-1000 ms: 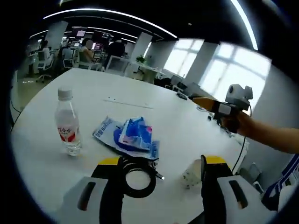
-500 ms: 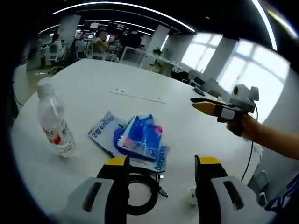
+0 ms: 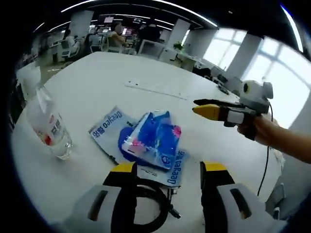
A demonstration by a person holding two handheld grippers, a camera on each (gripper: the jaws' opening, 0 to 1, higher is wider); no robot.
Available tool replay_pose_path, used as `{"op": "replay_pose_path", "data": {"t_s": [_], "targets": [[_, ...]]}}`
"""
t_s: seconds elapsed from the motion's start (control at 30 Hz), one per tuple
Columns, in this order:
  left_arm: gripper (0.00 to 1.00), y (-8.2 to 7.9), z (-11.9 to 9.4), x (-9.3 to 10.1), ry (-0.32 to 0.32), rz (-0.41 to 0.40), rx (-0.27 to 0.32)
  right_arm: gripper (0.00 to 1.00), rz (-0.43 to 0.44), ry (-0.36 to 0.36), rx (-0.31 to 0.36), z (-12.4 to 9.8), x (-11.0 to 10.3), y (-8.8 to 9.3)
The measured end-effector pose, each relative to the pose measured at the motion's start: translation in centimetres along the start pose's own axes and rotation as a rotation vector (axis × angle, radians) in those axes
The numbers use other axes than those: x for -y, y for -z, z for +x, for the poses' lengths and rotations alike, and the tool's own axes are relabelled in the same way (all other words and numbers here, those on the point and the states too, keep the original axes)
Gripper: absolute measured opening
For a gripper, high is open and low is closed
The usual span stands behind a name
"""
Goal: Arrange the tabletop items into an orderly group along one side of the table until the central work area is clear of visible clutter.
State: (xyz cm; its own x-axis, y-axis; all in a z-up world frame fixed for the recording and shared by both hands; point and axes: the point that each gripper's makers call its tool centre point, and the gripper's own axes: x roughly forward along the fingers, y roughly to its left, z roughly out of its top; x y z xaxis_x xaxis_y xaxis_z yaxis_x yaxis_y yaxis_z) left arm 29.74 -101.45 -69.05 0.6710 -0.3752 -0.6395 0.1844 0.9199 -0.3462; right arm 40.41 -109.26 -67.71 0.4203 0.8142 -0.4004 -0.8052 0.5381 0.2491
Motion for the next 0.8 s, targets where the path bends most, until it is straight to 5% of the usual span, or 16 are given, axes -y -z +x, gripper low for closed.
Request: {"op": "replay_pose_path", "data": {"t_s": [0.27,0.4,0.53,0.67,0.8], "targets": [[0.44,0.5,3.1,-0.9,-0.062,0.021,-0.083,0.39,0.023,-0.040,-0.110,2.5,0.4,3.0],[0.34,0.7,3.9,-0.9,-0.066,0.026,-0.106,0.12,0.044,-0.032,-0.134,2.8,0.5,3.8],[0.22,1.3,4.0,-1.7,-0.100,0.011,-0.131,0.00,0.083,-0.028,-0.118,2.8,0.6,3.6],[0.07,1.7,3.5,-2.4,-0.123,0.042,-0.146,0.00,0.060,0.000,-0.134,2.0,0.9,3.8],[0.04,1.1,3.0,-2.5,-0.127,0.022,-0.115,0.00,0.081,0.006,-0.093,1.1,0.5,2.9]]}}
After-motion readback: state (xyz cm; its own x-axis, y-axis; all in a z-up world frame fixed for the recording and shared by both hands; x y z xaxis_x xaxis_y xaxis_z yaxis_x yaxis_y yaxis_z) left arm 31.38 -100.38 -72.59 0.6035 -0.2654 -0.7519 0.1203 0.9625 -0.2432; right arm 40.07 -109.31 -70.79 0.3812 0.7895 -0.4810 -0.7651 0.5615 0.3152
